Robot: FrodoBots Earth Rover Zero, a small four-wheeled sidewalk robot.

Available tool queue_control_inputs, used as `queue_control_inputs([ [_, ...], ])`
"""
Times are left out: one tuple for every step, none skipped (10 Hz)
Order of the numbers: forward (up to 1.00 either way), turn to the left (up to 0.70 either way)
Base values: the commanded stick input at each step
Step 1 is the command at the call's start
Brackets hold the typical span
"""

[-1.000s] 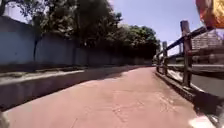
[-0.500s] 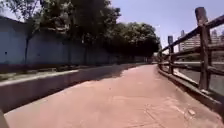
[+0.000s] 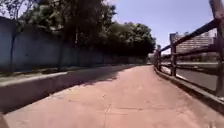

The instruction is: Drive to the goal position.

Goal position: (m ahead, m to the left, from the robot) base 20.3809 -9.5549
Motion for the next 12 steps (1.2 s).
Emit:
queue_control_inputs([
  [1.00,0.01],
  [1.00,0.01],
  [1.00,-0.12],
  [1.00,-0.33],
  [1.00,-0.36],
  [1.00,-0.36],
  [1.00,-0.36],
  [1.00,-0.35],
  [1.00,-0.26],
  [1.00,-0.10],
  [1.00,0.01],
  [1.00,0.01],
])
